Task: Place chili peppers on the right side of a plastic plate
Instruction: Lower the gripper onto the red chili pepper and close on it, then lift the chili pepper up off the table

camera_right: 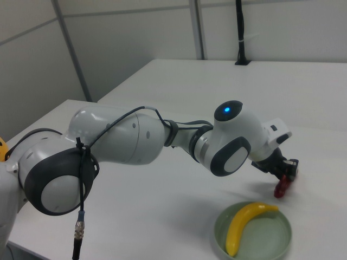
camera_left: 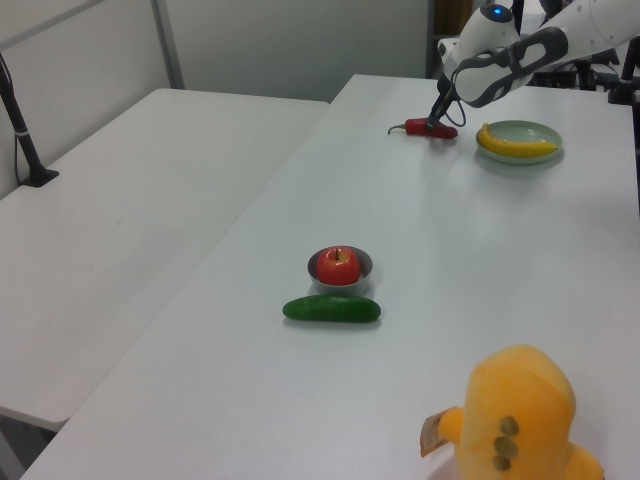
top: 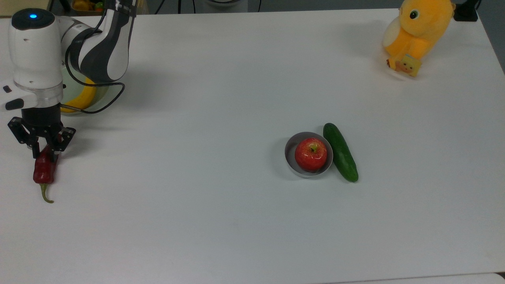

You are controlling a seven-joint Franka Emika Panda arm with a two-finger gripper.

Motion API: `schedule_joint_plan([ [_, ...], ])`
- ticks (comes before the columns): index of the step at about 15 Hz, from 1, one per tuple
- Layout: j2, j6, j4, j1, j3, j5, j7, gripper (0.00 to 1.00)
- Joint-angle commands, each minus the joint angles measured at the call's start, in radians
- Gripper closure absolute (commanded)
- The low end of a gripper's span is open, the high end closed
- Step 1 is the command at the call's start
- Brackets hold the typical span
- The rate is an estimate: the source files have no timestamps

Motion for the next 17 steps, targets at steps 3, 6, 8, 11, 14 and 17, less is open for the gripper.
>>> schedule_joint_plan([
  [3,-0.054,0.007,-0.026,0.010,-0.008,0.009,-0.017,0.96],
  [6,-0.120,-0.004,-0.072,0.011,-0.008,0.011,-0.014,0.96],
  [8,-0.164,-0.050,-0.092,0.010,-0.008,0.012,-0.014,0.96],
  [11,-0.239,-0.195,-0.091,0.002,-0.008,0.012,-0.017,0.96],
  [14,-0.311,-0.332,-0.091,-0.021,-0.008,0.012,-0.052,0.96],
  [17,-0.365,-0.461,-0.089,-0.076,-0.006,0.017,-0.208,0.96],
])
